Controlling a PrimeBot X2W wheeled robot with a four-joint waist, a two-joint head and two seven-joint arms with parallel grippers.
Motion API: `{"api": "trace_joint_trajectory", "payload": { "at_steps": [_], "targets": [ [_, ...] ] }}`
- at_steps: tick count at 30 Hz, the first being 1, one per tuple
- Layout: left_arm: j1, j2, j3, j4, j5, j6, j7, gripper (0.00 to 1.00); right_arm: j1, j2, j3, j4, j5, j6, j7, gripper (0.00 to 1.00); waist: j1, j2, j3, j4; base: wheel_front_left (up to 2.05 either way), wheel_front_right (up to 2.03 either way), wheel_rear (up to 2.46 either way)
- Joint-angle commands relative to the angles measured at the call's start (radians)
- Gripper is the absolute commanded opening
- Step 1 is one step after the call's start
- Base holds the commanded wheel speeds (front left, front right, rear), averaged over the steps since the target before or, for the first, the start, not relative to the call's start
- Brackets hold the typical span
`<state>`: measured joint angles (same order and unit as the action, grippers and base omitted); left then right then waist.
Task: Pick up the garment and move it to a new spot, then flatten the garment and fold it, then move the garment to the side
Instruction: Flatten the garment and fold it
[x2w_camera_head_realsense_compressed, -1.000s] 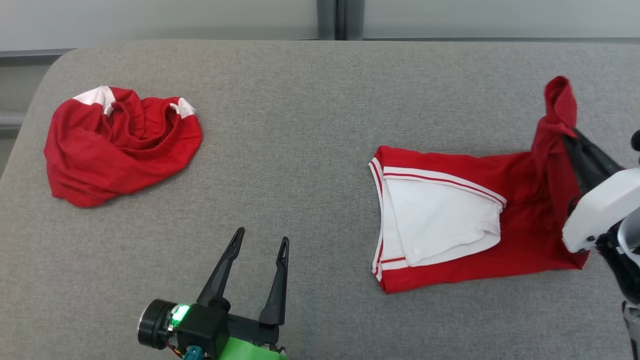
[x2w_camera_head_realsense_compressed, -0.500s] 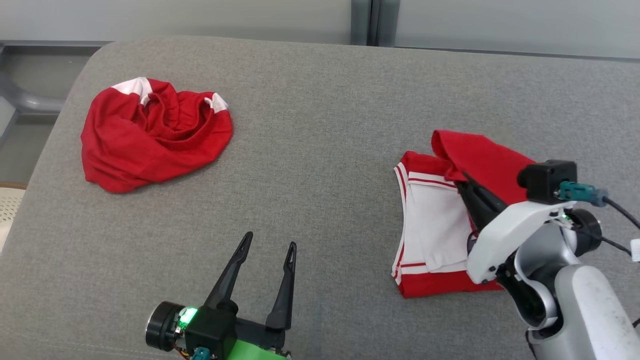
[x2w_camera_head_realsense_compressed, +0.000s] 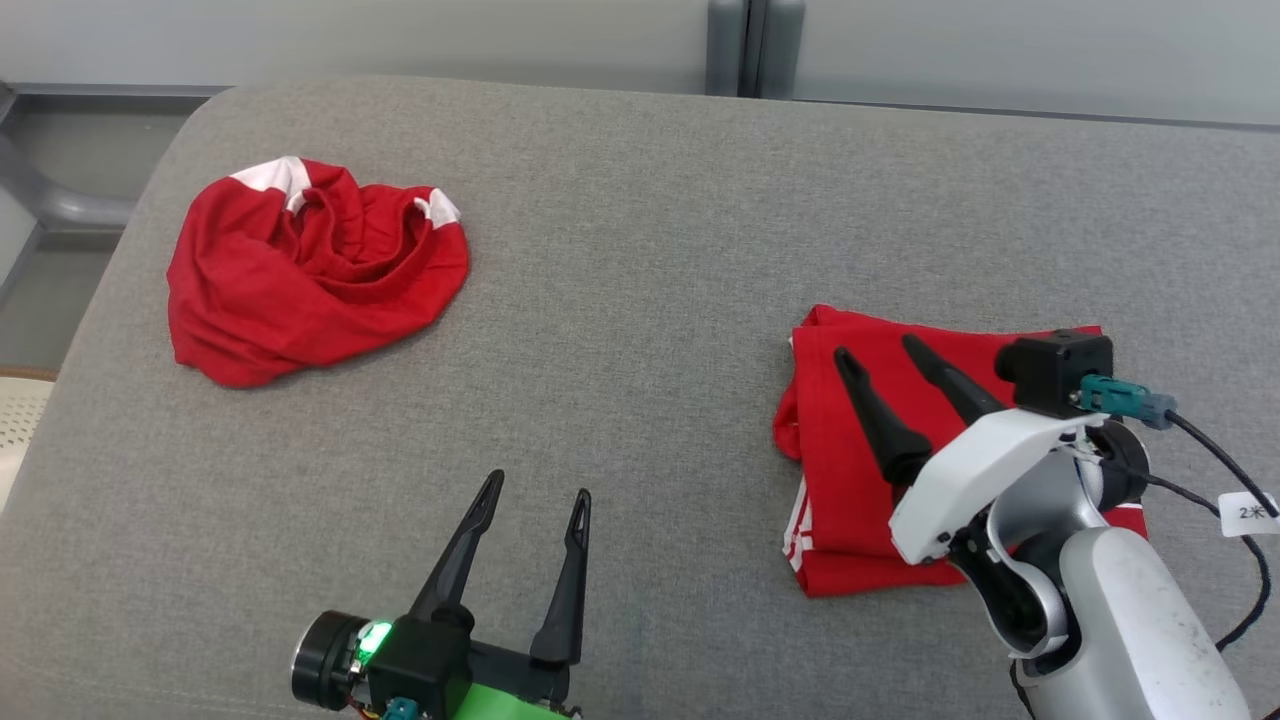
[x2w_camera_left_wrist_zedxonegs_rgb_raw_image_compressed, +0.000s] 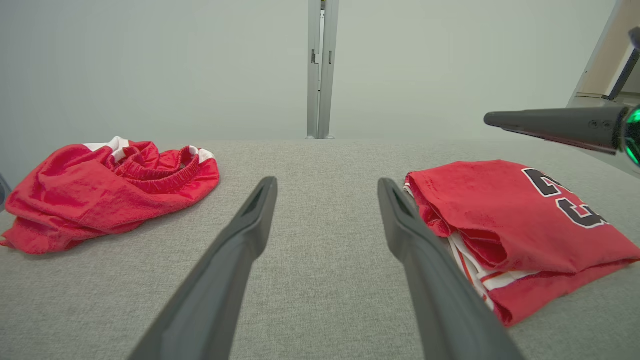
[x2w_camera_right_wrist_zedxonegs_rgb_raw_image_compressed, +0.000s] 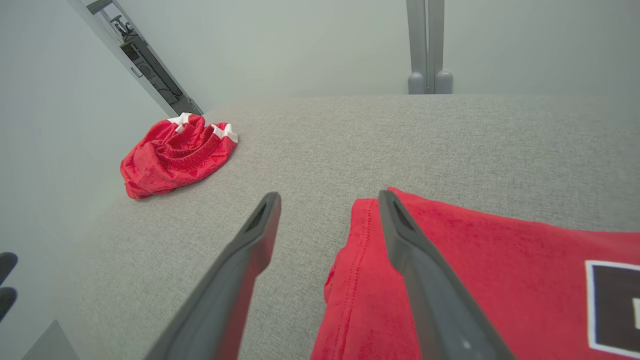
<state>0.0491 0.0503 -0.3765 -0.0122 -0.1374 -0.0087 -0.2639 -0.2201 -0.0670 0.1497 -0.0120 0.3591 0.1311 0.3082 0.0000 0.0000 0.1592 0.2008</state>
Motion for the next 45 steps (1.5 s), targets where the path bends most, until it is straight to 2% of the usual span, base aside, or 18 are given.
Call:
{"api": "trace_joint_trajectory", "payload": {
  "at_steps": [1,8,13,18,22,26,31,34,40,45],
  "targets": [
    [0.009,0.001,0.005,0.000,-0.004,0.003,0.000,1.00,-0.005,-0.019,0.001,-0.018,0.010,-0.001,-0.016,1.00,0.0000,0.0000,-0.005,-0.020,0.00,0.00,0.00],
    [0.021,0.001,0.034,-0.010,-0.015,0.017,0.000,1.00,0.026,-0.116,0.000,-0.061,0.020,-0.001,-0.189,1.00,0.0000,0.0000,-0.026,-0.092,0.00,0.00,0.00],
    [0.035,0.001,0.076,-0.022,-0.016,0.036,0.000,1.00,0.052,-0.170,0.030,0.000,-0.038,-0.001,-0.343,1.00,0.0000,0.0000,-0.052,-0.153,0.00,0.00,0.00],
    [0.072,0.001,0.122,-0.039,-0.011,0.056,0.000,1.00,0.075,-0.183,0.055,0.088,-0.084,-0.001,-0.481,1.00,0.0000,0.0000,-0.083,-0.195,0.00,0.00,0.00],
    [0.100,0.001,0.141,-0.053,-0.007,0.061,0.000,1.00,0.101,-0.192,0.068,0.146,-0.081,-0.001,-0.551,1.00,0.0000,0.0000,-0.114,-0.202,0.00,0.00,0.00],
    [0.129,0.001,0.156,-0.069,-0.011,0.070,0.000,1.00,0.139,-0.195,0.053,0.169,-0.094,-0.001,-0.573,1.00,0.0000,0.0000,-0.145,-0.201,0.00,0.00,0.00],
    [0.150,0.001,0.173,-0.103,0.017,0.057,0.000,1.00,0.192,-0.179,0.022,0.112,-0.122,-0.001,-0.574,1.00,0.0000,0.0000,-0.167,-0.196,0.00,0.00,0.00],
    [0.173,0.001,0.188,-0.113,0.050,0.055,0.000,1.00,0.226,-0.150,0.007,0.093,-0.131,-0.001,-0.574,1.00,0.0000,0.0000,-0.180,-0.191,0.00,0.00,0.00],
    [0.189,0.001,0.191,-0.124,0.075,0.044,0.000,1.00,0.274,-0.129,0.005,0.097,-0.154,-0.001,-0.574,1.00,0.0000,0.0000,-0.193,-0.187,0.00,0.00,0.00],
    [0.202,0.001,0.187,-0.127,0.092,0.052,0.000,1.00,0.295,-0.111,-0.001,0.090,-0.162,-0.001,-0.575,1.00,0.0000,0.0000,-0.198,-0.184,0.00,0.00,0.00]
  ]
}}
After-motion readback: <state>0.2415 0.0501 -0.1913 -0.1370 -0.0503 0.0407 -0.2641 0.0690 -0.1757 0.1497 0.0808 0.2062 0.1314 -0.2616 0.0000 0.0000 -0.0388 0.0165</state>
